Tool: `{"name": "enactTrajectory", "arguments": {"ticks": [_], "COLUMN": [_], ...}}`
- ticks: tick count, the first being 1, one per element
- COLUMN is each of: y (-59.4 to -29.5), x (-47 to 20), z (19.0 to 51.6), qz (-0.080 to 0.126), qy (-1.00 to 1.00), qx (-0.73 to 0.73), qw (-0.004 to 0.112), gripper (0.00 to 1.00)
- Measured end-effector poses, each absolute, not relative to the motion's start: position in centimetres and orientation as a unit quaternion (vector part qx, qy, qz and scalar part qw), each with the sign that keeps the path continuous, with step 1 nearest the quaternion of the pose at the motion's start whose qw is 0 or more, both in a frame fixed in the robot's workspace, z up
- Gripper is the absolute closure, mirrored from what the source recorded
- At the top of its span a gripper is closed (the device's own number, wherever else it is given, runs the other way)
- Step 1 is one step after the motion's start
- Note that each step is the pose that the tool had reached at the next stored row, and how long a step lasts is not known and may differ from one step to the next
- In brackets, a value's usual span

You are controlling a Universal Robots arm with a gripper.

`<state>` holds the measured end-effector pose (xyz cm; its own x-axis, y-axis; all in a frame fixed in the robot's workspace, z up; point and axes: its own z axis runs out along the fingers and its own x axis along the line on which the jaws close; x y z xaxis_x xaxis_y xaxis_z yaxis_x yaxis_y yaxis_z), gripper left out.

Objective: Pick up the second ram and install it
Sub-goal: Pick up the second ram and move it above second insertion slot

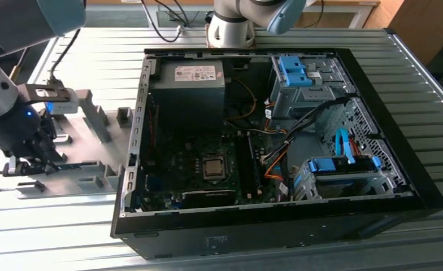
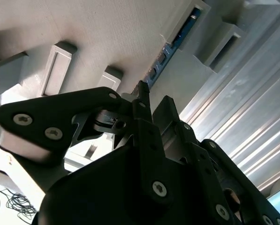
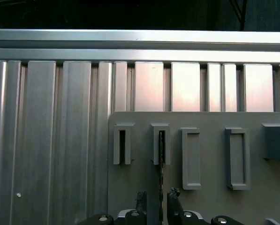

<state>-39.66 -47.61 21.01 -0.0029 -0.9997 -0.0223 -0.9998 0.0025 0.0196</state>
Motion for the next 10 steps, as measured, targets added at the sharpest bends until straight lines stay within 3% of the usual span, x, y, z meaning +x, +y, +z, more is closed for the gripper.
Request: {"name": "enactTrajectory", "arguments": {"ticks": [10], "y": [-47.54], "x": [-39.65], "z": [20.10], "qz": [0.016], "qy": [0.708], "qx": [-0.706], "qw": [0.002], "gripper": [0.69]}}
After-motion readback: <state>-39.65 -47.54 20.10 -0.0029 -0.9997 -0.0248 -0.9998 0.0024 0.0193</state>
